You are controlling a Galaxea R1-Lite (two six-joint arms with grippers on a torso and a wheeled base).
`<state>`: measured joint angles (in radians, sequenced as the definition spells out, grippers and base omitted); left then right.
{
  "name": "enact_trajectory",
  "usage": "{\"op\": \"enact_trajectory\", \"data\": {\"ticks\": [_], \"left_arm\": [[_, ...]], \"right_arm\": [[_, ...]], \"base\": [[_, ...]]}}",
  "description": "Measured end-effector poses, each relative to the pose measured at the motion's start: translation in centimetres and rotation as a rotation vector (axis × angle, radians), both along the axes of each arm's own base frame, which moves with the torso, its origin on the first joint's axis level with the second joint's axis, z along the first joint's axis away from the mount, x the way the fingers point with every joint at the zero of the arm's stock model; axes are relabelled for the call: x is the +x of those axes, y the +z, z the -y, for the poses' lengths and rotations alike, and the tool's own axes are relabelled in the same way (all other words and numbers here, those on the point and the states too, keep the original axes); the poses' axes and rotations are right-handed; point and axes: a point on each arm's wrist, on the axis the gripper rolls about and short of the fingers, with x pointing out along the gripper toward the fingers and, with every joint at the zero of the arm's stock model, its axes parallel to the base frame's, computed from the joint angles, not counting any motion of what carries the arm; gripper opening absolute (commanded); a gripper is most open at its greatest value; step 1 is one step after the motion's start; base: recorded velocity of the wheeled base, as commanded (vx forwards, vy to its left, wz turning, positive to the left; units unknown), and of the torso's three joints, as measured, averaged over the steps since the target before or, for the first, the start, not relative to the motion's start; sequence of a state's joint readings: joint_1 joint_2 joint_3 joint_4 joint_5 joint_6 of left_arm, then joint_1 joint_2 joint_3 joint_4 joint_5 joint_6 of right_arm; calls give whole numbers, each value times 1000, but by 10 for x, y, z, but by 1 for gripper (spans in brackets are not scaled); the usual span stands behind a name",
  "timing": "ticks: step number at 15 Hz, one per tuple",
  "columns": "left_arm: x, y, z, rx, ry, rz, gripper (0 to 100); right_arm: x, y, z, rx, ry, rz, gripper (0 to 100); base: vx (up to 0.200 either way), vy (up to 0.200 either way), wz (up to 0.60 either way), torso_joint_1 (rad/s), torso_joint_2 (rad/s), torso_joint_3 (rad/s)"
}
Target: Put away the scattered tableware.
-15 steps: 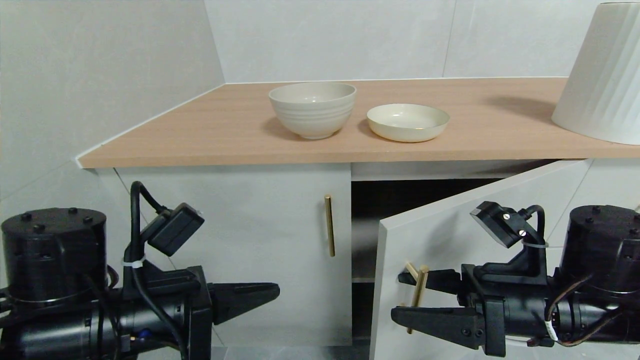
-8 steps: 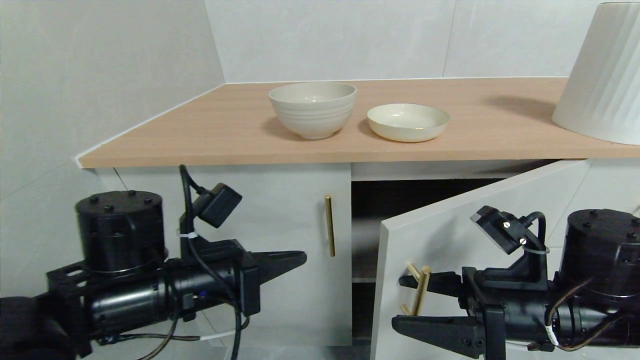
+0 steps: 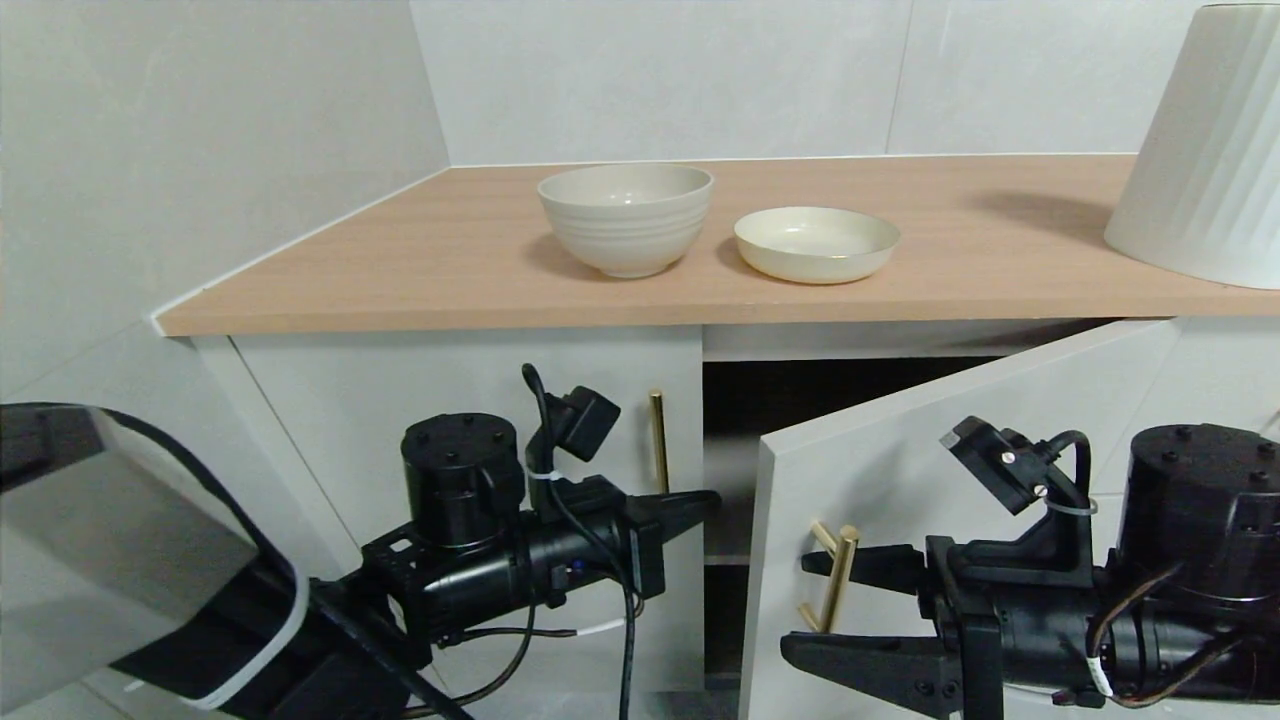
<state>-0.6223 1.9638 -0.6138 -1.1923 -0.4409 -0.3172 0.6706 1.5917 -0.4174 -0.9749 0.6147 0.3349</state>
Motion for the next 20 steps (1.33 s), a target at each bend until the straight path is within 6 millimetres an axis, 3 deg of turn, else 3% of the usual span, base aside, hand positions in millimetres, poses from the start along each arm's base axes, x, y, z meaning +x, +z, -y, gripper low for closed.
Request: {"op": "enact_trajectory", "data": {"ticks": [3,7,9,16,20], "left_arm": [[11,-10,16,1,-6,5,0],[13,-5,39,-24,-34,40,0],[10,-4,47,-30,-49,47,0],[0,-6,46,-29,-68,42,0],[-5,0,41,-38,-74,41,0]], "right_arm": [[0,0,0,0,-3,2,100],[1,0,1,-1,-12,2,100],[5,-2,6,-26,-114,29,100],[2,1,43,-178,-303,86,100],[-30,5,62,-342,-337,-23,100]], "base": [[0,0,0,0,0,0],[0,0,0,0,0,0],[0,0,0,0,0,0],[0,0,0,0,0,0],[0,0,0,0,0,0]]}}
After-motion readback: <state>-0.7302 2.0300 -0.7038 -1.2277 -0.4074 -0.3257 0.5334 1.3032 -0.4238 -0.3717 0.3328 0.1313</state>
